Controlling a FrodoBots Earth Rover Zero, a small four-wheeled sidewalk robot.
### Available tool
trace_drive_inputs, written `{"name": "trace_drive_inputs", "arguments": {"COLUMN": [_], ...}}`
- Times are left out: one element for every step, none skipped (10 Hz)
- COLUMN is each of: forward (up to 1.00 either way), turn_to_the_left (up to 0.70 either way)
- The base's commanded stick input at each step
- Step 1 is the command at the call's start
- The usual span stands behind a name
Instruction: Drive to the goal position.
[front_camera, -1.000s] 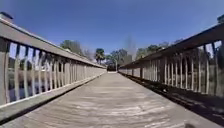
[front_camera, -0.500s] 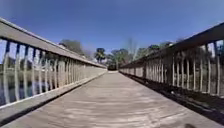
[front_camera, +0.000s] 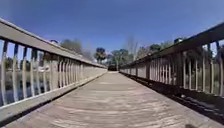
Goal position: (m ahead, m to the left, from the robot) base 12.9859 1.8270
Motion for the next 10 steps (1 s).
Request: {"name": "trace_drive_inputs", "arguments": {"forward": [0.70,0.70,0.70,0.70,0.70,0.70,0.70,0.70,0.70,0.70], "turn_to_the_left": [0.00,0.00,0.00,0.00,-0.02,-0.24,-0.35,-0.24,0.00,0.00]}}
